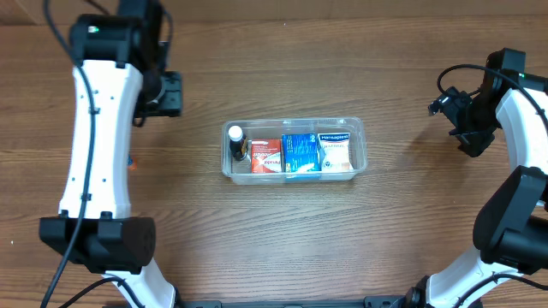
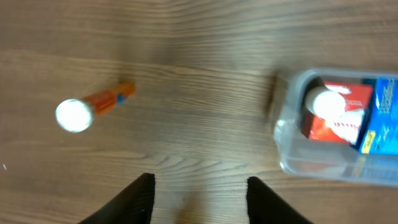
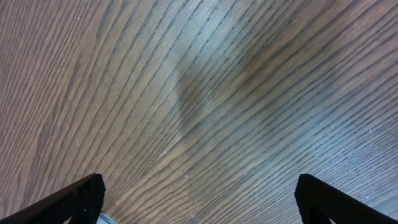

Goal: Pack container
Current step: 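Move left gripper to the orange Redoxon tube and grasp it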

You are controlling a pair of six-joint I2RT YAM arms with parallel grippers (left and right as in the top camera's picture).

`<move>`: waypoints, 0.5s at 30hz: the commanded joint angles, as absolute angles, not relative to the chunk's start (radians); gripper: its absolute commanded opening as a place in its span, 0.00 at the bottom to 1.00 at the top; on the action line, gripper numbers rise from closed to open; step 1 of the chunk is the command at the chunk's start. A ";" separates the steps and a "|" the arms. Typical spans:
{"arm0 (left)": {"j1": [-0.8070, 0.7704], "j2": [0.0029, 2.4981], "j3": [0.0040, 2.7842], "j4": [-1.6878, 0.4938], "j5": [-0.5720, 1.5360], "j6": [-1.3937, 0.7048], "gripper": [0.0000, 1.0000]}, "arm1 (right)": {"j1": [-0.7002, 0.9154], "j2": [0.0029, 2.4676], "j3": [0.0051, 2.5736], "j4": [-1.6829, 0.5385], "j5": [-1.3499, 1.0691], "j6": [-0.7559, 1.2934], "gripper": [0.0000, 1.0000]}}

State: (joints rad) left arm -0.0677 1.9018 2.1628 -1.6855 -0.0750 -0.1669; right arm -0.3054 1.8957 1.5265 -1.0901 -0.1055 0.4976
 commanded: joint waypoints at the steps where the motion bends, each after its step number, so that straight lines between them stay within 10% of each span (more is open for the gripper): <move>1: 0.011 1.861 2.169 -1.690 -0.057 -0.218 0.51 | -0.303 1.892 1.527 -1.085 -0.109 0.501 1.00; 15: 0.312 1.856 1.995 -1.644 -0.056 -0.231 0.52 | -0.303 1.892 1.527 -1.085 -0.109 0.501 1.00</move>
State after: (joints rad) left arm 0.2741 1.8828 2.0449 -1.6749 -0.0643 -0.2127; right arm -0.3050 1.8957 1.5265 -1.0897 -0.1051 0.4969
